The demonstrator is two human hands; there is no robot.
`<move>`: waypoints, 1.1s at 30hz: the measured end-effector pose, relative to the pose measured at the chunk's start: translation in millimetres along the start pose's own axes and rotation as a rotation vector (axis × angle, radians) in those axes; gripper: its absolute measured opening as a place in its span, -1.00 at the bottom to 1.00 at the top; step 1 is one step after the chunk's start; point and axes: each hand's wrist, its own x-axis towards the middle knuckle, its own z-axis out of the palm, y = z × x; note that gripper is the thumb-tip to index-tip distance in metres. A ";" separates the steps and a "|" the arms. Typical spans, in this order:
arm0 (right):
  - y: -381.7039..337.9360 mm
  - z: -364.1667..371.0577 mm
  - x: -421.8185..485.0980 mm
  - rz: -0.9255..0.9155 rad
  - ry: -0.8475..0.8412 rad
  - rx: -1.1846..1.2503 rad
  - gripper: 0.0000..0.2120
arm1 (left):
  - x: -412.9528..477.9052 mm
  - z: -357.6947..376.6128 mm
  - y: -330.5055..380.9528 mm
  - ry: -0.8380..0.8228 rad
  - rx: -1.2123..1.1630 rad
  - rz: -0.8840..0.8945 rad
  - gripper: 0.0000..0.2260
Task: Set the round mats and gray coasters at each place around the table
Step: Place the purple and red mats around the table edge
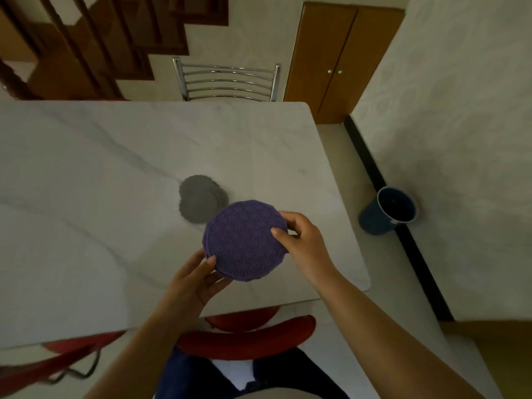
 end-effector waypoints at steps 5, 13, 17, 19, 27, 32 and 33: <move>6.8 -52.2 -0.7 0.099 -0.046 0.119 -0.85 | -8.6 43.3 -33.8 0.042 -0.044 0.016 -0.67; 14.8 -77.1 4.2 0.299 -0.066 0.296 -0.92 | -3.5 57.7 -37.2 0.027 -0.026 0.019 -0.70; 12.7 -81.5 5.6 0.311 -0.049 0.314 -0.87 | 0.7 59.0 -38.0 0.003 -0.046 0.022 -0.66; 11.6 -82.0 6.5 0.323 -0.037 0.315 -0.87 | 1.7 57.6 -37.8 -0.009 -0.052 0.017 -0.64; 3.0 -92.2 13.3 0.355 0.096 0.384 -0.88 | 5.1 44.4 -26.8 0.027 -0.029 0.038 -0.56; -2.3 -115.1 42.5 0.366 0.226 0.553 -0.86 | 4.8 25.0 -17.0 0.036 -0.024 0.060 -0.61; -2.5 -118.1 50.8 0.363 0.245 0.588 -0.82 | 6.4 24.2 -16.3 0.039 -0.022 0.063 -0.63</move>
